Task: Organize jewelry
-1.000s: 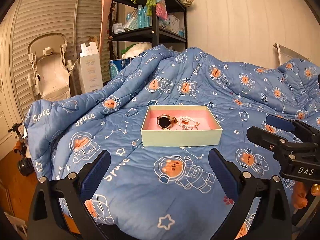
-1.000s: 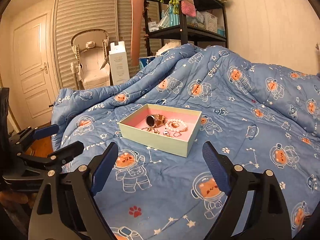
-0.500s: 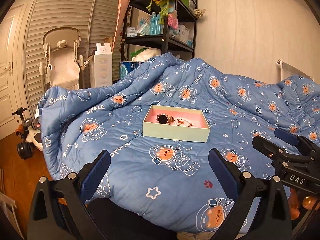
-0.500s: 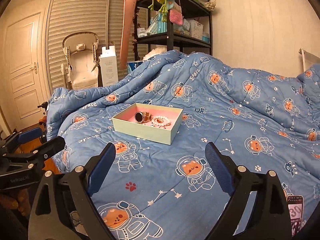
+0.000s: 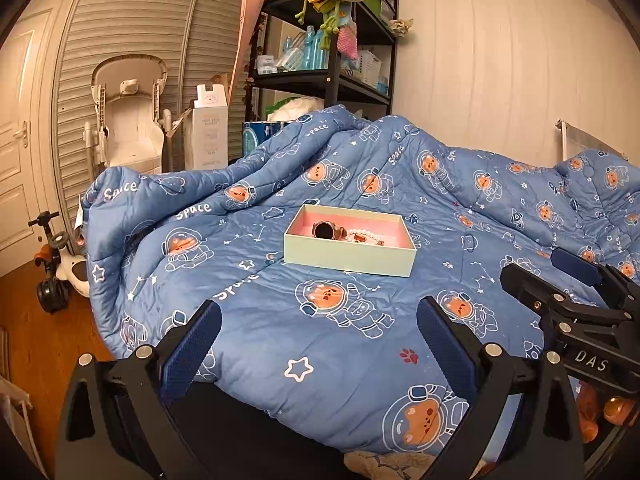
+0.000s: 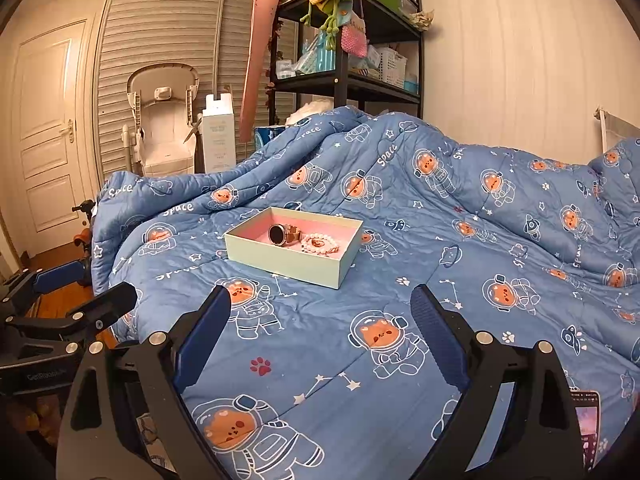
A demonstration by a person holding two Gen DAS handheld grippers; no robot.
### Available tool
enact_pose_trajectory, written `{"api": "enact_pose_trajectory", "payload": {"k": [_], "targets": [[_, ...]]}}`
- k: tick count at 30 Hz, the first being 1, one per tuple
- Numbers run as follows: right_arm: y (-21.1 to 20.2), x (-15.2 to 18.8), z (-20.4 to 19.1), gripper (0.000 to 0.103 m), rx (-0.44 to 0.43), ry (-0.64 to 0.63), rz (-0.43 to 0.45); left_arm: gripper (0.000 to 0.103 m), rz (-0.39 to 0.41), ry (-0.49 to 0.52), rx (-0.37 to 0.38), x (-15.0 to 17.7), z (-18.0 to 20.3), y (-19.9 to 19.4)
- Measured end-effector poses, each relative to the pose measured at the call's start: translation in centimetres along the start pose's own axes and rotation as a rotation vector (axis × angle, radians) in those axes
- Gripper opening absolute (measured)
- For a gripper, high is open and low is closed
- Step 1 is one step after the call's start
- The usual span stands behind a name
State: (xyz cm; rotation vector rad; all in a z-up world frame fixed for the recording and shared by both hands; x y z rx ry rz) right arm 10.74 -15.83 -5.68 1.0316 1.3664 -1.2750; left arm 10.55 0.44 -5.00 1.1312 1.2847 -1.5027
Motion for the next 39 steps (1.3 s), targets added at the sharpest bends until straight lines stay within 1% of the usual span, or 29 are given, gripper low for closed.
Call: {"api": "enact_pose_trajectory", "payload": {"k": [10,16,39], "targets": [[0.0,0.1,0.3,0.090,0.005,0.002,-0.004,0.096,-0.005,0.011,-0.026,0.0,-0.3,-0.2],[0.0,0.1,0.3,0.090,0.008,0.003,-0.004,0.096,-0.032,0.006,-0.047,0.3,-0.6,0.1],[-0.2,0.3,0.4,0.091,0.008,-0.002,-0.011,0.096,-0.026,0.002,-0.080,0.5,-1.3,-0.2]]}}
Point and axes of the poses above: each gripper's, at about its wrist camera, not at the fingertips, and y roughly the way its jaws point, z to its right, x to its underside, the point moved 6 cm from there along y, roughly the way its jaws point, and after that the axes turned 12 degrees about z, right-handed, at the moved point
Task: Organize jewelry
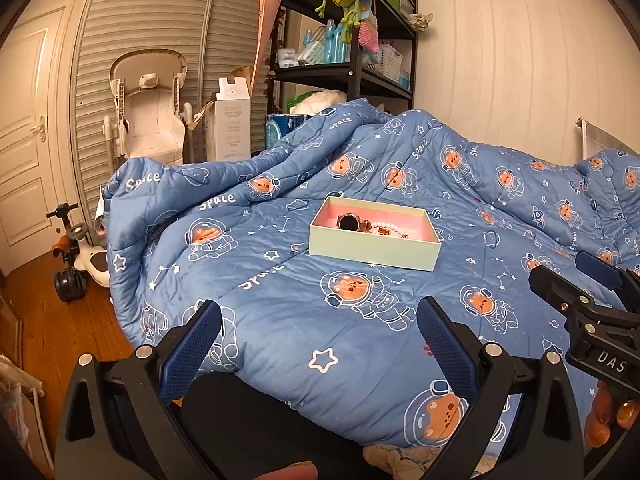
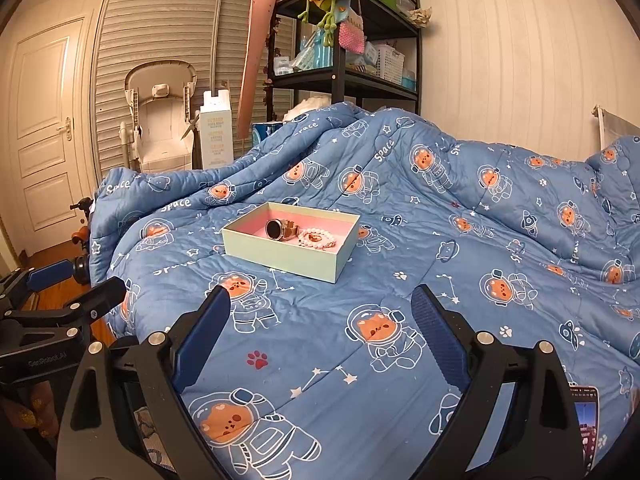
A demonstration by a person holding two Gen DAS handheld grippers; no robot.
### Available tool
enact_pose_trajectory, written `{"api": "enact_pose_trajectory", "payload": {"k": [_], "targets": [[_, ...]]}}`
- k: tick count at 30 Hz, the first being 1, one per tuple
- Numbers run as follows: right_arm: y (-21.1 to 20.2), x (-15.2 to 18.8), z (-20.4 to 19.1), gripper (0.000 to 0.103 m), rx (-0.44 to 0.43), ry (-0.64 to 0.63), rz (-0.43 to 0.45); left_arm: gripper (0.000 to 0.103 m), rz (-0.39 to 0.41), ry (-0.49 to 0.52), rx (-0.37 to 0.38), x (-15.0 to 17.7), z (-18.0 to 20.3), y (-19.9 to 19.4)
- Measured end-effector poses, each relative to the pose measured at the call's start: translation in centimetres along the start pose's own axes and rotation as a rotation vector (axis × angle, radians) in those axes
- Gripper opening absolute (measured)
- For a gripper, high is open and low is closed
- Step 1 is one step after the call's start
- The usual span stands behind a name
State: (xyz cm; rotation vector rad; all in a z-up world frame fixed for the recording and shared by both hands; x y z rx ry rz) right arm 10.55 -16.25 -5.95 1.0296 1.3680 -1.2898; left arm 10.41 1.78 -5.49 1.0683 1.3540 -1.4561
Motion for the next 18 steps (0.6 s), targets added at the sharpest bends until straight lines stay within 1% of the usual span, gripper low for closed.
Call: {"api": "enact_pose_trajectory", "payload": {"k": [6,18], "targets": [[-0.01,0.04,0.05,0.091,0.000,0.000,-0.002,0.096,-0.001,0.004,-0.012,-0.08,-0.08,0.03],[-0.10,0.16,-0.25,0.091,-0.006,-0.003,-0.001,0.096,-0.002,0.007,-0.013,-0.06,-0.07,0.01]]}}
Point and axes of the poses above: each gripper's, at about its wrist camera, not at the fingertips, and y roughly the way its jaws point, z to its right, x to its underside, the point moved 6 cm from there along y, roughly the way its jaws point, and after that the axes turned 12 degrees about z, right-handed, at the moved point
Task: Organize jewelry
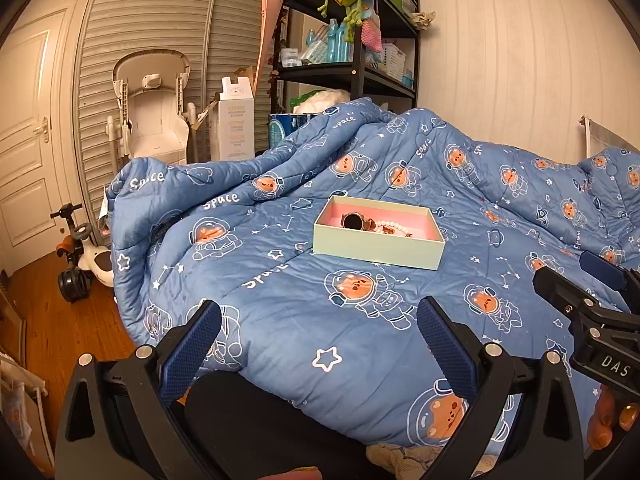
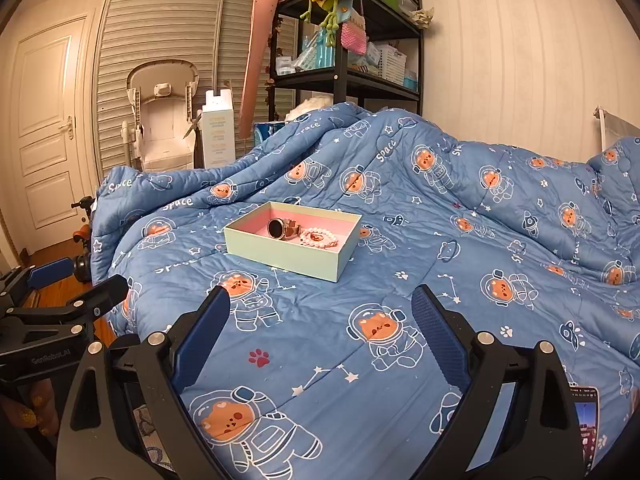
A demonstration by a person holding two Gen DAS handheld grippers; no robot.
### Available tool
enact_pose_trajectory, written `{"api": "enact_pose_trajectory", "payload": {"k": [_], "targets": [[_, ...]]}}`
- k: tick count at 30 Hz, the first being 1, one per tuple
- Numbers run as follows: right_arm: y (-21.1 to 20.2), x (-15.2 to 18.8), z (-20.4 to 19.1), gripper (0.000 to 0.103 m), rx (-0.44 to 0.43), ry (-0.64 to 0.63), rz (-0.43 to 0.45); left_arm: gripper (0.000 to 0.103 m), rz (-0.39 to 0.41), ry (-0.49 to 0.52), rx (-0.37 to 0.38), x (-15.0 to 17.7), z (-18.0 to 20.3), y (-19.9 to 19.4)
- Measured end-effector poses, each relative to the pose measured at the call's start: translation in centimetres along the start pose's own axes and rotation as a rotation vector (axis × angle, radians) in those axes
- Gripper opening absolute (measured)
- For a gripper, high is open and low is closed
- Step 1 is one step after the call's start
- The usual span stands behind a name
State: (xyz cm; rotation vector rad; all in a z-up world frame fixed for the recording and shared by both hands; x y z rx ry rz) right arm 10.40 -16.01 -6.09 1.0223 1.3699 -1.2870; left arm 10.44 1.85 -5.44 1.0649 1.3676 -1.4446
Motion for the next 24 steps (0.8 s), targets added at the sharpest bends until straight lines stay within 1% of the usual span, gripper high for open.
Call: {"api": "enact_pose_trajectory", "payload": {"k": [20,24], "targets": [[0.02,-0.03,0.02,0.091,0.000,-0.001,-0.001,0.096,0.000,0.000,-0.002,0.02,0.08,-0.04],[-0.01,-0.03,0.01,0.091,0.000,-0.001,0.000,0.096,0.014,0.011,0.000,-0.06,0.11,-0.17]]}}
Point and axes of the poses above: each gripper's, at about its wrist camera, not at the fingertips, and y roughly the way its jaws point, z to its right, x to its underside, the point moved 6 cm from there along y, roughly the way its jaws point, and after that the axes turned 12 degrees about z, right-handed, at the moved point
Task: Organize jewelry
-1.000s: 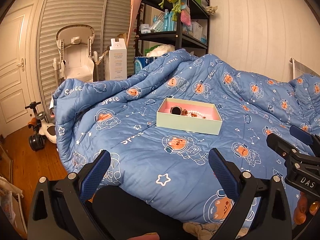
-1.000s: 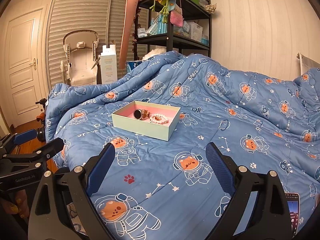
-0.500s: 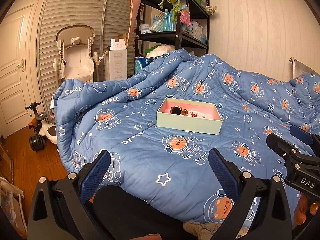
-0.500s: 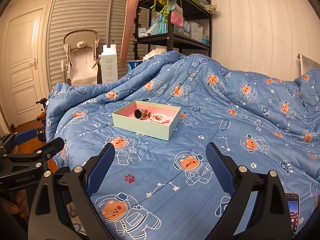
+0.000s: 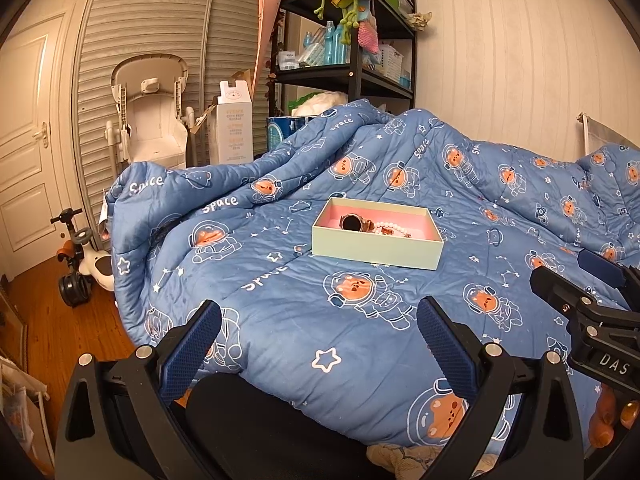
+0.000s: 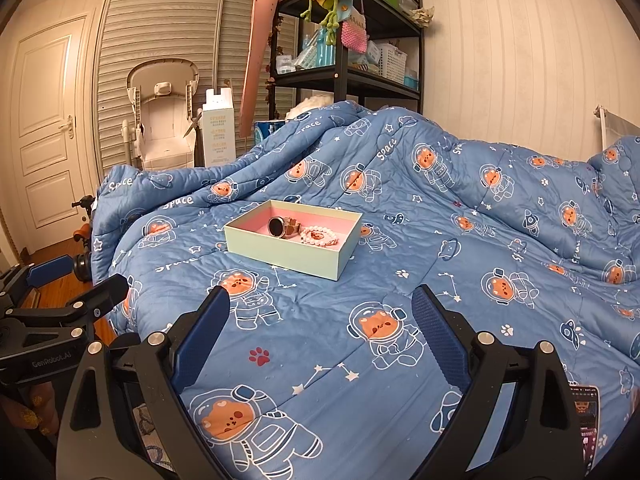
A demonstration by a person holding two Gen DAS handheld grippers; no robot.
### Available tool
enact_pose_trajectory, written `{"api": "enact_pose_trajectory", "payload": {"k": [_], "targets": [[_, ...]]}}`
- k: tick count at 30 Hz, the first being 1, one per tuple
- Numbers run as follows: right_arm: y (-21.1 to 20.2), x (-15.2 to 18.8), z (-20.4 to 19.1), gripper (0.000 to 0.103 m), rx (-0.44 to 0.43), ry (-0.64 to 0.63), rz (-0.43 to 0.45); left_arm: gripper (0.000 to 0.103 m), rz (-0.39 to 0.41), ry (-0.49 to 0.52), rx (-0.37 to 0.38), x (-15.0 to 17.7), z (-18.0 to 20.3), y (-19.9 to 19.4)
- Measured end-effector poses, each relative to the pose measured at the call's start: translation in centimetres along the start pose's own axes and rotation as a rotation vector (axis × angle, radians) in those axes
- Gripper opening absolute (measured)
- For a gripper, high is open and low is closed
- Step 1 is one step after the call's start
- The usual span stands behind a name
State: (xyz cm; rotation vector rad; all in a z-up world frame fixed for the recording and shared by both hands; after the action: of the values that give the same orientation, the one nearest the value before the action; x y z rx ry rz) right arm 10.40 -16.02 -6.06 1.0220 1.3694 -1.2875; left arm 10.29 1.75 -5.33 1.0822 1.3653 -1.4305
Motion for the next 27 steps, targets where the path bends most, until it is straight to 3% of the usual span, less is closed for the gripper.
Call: {"api": "enact_pose_trajectory", "payload": {"k": [27], "targets": [[0.09,0.20,-0.29,0.091,-0.003,-0.005,-0.004,0.096,-0.016,-0.005,0.001,0.05,-0.68,0.36]]}}
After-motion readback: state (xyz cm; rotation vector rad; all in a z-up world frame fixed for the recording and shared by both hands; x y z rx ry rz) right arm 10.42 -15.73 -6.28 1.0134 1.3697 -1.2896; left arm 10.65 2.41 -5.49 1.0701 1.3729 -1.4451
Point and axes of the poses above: each gripper's, at about its wrist camera, not at the fingertips, and y roughly the way its jaws point, z to its right, x to its underside, the point moved 6 cm from there along y, roughly the way its jaws point, and after that the axes turned 12 degrees about z, right-handed, at the moved point
